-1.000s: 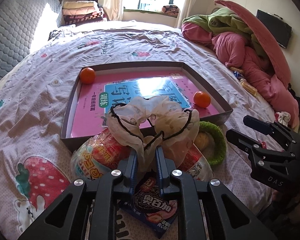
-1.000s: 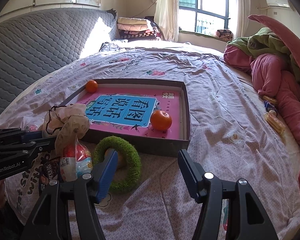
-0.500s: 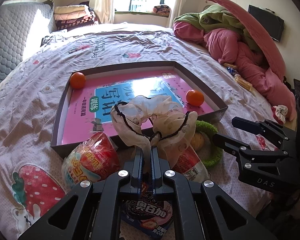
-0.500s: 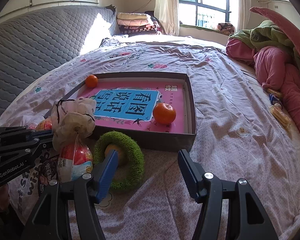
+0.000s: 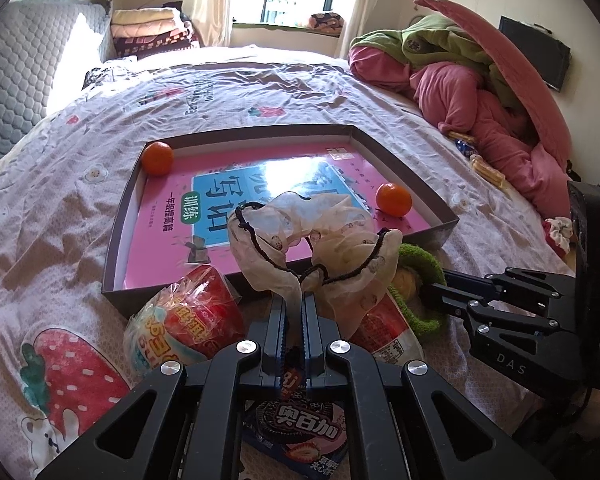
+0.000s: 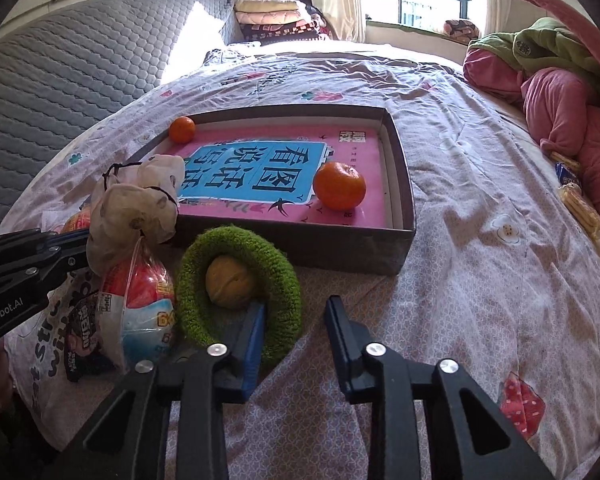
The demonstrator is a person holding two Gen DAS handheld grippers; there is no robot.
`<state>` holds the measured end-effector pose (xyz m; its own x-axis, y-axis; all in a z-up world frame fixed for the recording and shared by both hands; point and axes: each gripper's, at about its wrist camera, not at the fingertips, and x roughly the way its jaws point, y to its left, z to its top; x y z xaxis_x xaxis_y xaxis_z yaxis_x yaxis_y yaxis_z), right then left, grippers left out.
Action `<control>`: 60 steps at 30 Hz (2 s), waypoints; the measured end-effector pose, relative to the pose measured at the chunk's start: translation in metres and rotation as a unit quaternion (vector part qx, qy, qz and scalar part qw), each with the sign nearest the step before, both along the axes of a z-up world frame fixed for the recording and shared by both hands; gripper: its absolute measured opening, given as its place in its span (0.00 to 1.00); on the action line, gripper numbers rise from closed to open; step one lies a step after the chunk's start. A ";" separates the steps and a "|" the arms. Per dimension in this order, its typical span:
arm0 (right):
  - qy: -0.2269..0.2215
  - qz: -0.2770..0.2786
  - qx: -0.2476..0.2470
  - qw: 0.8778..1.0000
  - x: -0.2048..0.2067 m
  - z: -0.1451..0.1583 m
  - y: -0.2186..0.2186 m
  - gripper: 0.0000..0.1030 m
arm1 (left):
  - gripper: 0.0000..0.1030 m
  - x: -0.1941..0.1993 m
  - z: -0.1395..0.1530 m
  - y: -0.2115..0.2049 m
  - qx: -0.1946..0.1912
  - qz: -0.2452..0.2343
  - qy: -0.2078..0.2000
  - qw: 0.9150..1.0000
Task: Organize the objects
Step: 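Lift the white bag with the left gripper while the right gripper grasps the green ring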
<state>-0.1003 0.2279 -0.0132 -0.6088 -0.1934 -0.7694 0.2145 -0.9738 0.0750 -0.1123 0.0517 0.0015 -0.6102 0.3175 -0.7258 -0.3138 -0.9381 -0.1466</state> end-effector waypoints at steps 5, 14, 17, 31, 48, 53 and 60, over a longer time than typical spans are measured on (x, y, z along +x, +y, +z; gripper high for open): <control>0.008 0.009 -0.003 1.000 0.002 0.002 -0.002 0.15 | 0.06 -0.001 0.000 -0.002 0.002 0.003 0.000 1.000; 0.043 0.006 -0.010 0.999 0.008 0.016 0.002 0.14 | 0.06 0.000 0.003 -0.004 0.007 0.007 0.006 1.000; 0.054 0.005 -0.014 0.998 0.010 0.021 0.002 0.14 | 0.06 0.001 0.004 -0.005 0.010 0.009 0.008 1.000; 0.079 0.002 -0.034 0.996 0.013 0.033 0.008 0.14 | 0.06 0.007 0.015 -0.009 0.021 0.014 0.020 0.999; 0.106 0.002 -0.053 0.993 0.020 0.047 0.010 0.14 | 0.06 0.019 0.034 -0.011 0.025 0.021 0.039 0.999; 0.118 0.003 -0.054 0.992 0.024 0.050 0.009 0.14 | 0.06 0.023 0.042 -0.012 0.025 0.025 0.049 0.998; 0.140 -0.001 -0.057 0.989 0.027 0.059 0.010 0.14 | 0.06 0.026 0.049 -0.016 0.029 0.028 0.058 0.997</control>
